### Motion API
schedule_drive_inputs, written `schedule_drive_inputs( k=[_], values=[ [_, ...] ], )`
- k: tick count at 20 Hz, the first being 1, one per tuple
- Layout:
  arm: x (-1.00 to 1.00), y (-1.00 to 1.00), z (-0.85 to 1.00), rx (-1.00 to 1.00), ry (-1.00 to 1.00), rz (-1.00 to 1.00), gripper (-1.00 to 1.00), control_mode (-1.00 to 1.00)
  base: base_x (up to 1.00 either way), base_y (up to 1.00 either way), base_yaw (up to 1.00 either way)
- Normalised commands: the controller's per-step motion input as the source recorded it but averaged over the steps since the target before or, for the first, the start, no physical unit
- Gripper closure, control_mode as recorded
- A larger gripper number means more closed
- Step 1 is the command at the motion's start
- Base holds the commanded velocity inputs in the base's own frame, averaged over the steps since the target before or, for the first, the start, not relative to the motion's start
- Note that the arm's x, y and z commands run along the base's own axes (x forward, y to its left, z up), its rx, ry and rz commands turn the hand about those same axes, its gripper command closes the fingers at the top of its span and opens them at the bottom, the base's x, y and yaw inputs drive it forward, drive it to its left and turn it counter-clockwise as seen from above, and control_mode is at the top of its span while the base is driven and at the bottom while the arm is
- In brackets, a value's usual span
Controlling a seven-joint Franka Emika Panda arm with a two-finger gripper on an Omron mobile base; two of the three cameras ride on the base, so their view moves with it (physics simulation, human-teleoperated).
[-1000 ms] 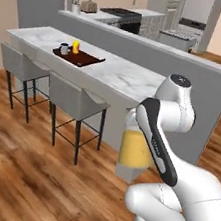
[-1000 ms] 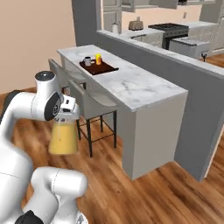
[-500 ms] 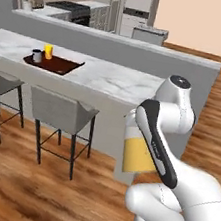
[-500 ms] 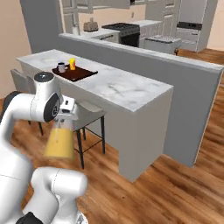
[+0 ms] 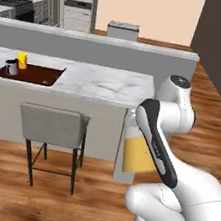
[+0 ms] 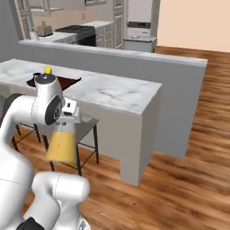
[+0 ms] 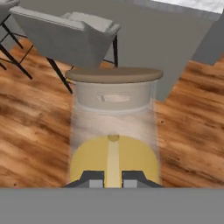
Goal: There is a tray on the dining counter. Grab the cup, mug, and pitcher and place them on the tray. The pitcher may be placed next to the tray if it cannot fit the tray.
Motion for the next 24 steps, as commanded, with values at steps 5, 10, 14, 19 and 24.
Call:
schedule_drive_inputs(
  k=[5,10,14,19,24],
  values=[
    [0.0,0.0,0.0,0.0,0.0,0.0,1.0,1.0,0.0,1.0,-0.49],
    [0.0,0.0,0.0,0.0,0.0,0.0,1.0,1.0,0.0,1.0,-0.45],
    [0.0,0.0,0.0,0.0,0.0,0.0,1.0,1.0,0.0,1.0,-0.4],
    [0.0,0.0,0.0,0.0,0.0,0.0,1.0,1.0,0.0,1.0,-0.31],
    [0.0,0.0,0.0,0.0,0.0,0.0,1.0,1.0,0.21,1.0,-0.03]
  ],
)
